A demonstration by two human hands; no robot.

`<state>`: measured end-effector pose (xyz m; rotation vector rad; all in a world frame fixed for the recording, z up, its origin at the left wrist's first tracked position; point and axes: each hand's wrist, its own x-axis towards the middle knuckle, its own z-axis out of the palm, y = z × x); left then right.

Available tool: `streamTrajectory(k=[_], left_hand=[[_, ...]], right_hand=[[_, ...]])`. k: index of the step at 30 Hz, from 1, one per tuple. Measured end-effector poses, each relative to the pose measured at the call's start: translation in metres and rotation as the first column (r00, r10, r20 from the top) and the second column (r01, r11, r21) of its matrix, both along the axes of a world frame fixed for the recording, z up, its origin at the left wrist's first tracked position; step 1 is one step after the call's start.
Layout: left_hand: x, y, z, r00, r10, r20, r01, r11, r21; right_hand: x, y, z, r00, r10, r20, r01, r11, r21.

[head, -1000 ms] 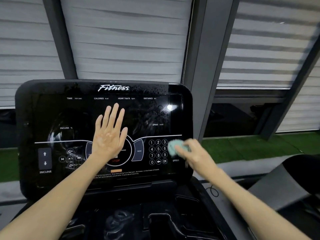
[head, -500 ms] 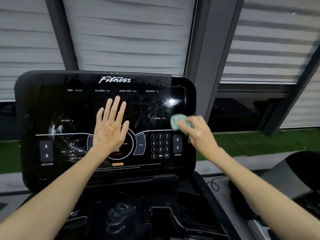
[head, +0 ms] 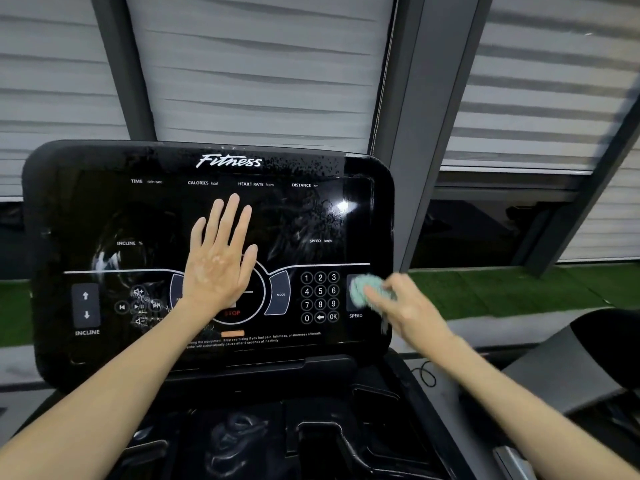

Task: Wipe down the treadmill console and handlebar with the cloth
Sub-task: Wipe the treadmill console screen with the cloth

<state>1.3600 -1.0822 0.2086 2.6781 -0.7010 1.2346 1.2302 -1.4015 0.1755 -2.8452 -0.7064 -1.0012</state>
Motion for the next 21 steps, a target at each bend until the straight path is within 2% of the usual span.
streamTrajectory(k=[6, 10, 13, 16, 21], left_hand=[[0.001, -0.001, -0.001, 1.0, 0.016, 0.001, -0.016, 1.0, 0.003], [0.0, -0.001, -0.001, 1.0, 0.01, 0.002, -0.01, 1.0, -0.003], [0.0, -0.001, 0.0, 1.0, 0.012, 0.0, -0.012, 1.0, -0.004], [0.0, -0.001, 0.0, 1.0, 0.014, 0.006, -0.014, 1.0, -0.002], [-0.001, -0.001, 0.0, 1.0, 0.008, 0.005, -0.008, 1.0, -0.003]], right_hand=[[0.08, 0.0, 0.132, 0.976, -0.091, 0.2, 0.102, 0.994, -0.044], [0.11, 0.005, 0.174, 0.94, -0.196, 0.281, 0.214, 0.976, -0.035], [0.107, 0.011, 0.157, 0.924, -0.195, 0.33, 0.209, 0.978, -0.007], [0.09, 0.02, 0.11, 0.938, -0.133, 0.319, 0.149, 0.989, -0.024], [0.043, 0.027, 0.019, 0.986, -0.014, 0.166, 0.027, 0.997, -0.075]])
